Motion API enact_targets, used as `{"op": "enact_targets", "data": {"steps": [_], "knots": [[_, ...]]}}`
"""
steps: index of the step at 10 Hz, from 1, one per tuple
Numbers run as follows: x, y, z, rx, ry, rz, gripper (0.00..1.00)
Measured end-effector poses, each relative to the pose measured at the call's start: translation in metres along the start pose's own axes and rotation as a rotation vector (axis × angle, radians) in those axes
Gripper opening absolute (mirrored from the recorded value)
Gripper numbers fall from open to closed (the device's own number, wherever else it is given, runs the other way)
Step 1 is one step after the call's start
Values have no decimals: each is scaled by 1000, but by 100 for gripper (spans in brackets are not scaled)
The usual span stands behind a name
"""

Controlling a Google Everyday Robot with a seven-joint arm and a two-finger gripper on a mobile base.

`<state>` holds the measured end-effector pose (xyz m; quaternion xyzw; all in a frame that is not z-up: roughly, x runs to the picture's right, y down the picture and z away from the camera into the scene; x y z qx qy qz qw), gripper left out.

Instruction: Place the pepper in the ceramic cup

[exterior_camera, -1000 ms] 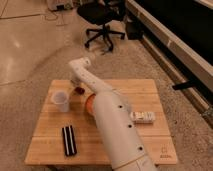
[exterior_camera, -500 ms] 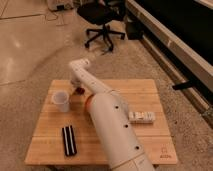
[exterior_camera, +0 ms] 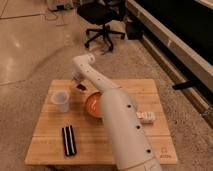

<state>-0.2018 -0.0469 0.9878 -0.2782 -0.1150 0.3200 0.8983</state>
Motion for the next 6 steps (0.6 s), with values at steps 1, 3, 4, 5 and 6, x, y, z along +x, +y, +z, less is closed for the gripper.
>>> {"op": "enact_targets", "data": {"steps": [1,3,4,5,6], "knots": [[-2,1,-10,-5,-20,-3,0],[-8,8,-39,-18,-77,-24,0],[-13,17,-53,-26,-104,-44,0],[-16,27,-63,-35,-128,-64,0],[-19,45,-80,-54,-164,-99,0]]}}
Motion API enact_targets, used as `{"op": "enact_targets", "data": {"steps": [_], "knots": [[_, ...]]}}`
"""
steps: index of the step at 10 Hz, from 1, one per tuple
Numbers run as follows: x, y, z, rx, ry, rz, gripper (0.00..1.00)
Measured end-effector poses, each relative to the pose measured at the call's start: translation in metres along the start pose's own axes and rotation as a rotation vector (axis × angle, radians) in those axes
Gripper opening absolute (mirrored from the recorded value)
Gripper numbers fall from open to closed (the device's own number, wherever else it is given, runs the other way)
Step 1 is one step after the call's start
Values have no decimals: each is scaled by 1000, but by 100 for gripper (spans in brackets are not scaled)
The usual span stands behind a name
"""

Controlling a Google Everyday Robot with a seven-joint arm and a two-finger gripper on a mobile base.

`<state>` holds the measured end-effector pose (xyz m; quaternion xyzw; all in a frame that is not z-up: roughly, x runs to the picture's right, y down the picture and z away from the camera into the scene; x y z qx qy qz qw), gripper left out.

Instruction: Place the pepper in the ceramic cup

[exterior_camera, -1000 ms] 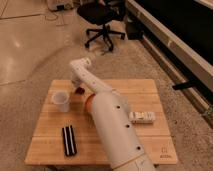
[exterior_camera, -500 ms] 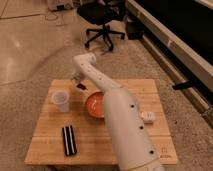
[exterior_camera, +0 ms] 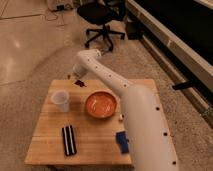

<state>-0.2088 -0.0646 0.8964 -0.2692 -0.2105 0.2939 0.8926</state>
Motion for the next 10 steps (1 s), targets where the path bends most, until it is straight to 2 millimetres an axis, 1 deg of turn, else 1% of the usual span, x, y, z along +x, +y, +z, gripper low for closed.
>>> {"op": "enact_targets", "data": {"steps": [2,3,6,8,10], "knots": [[-9,27,-13,-33,-41,-43,0],[-14,49,-19,-64,-66,-71,0],[-26,89,-29,-129,-112,-120,0],[-39,112,-33,-164,-138,-159,0],[-49,126,-32,-185,-150,-193,0]]}}
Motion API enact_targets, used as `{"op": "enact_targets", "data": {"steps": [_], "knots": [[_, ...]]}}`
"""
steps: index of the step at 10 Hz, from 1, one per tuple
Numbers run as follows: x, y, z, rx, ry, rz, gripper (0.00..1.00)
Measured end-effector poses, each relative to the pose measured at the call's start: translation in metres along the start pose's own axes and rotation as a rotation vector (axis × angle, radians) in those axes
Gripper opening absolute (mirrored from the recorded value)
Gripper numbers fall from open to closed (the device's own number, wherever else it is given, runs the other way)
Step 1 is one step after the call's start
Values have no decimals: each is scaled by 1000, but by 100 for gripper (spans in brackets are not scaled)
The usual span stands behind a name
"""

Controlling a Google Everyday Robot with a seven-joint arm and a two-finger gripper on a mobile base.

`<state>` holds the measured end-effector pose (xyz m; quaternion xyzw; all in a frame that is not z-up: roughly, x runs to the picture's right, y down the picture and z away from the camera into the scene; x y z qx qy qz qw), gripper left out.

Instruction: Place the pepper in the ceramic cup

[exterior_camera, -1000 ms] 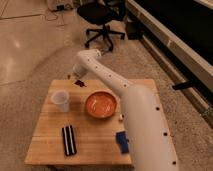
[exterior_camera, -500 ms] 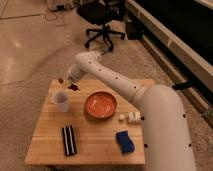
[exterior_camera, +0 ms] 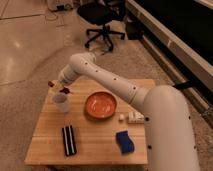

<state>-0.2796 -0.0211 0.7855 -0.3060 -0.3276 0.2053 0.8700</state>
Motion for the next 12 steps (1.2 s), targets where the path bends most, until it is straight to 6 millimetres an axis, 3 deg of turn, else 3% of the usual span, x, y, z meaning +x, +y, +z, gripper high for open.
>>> {"op": "enact_targets", "data": {"steps": [2,8,10,12], "knots": [[-3,3,7,-13,5,-21,11],[3,0,34,-68,39,-12,72],[10,-6,39,-72,50,1,80],[19,-10,42,-78,64,17,80]]}}
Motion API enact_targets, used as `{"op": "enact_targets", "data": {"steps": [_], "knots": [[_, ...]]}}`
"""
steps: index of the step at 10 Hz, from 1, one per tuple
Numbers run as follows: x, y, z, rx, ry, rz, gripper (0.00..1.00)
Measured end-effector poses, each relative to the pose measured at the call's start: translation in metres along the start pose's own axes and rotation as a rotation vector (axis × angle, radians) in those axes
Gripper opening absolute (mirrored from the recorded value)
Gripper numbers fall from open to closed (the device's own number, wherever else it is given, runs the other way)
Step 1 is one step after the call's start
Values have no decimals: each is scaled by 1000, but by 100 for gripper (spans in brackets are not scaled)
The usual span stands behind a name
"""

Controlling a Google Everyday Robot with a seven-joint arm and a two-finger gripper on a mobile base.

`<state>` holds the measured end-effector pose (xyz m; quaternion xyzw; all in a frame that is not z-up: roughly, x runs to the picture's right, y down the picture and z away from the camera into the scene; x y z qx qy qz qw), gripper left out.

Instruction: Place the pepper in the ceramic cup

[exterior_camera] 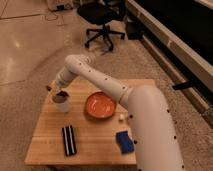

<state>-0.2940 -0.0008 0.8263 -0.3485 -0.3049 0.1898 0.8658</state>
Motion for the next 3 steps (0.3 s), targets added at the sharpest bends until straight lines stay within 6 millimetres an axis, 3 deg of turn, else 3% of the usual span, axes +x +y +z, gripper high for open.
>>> {"op": "enact_targets", "data": {"steps": [3], "knots": [[-1,0,0,0,-1,-1,80]]}}
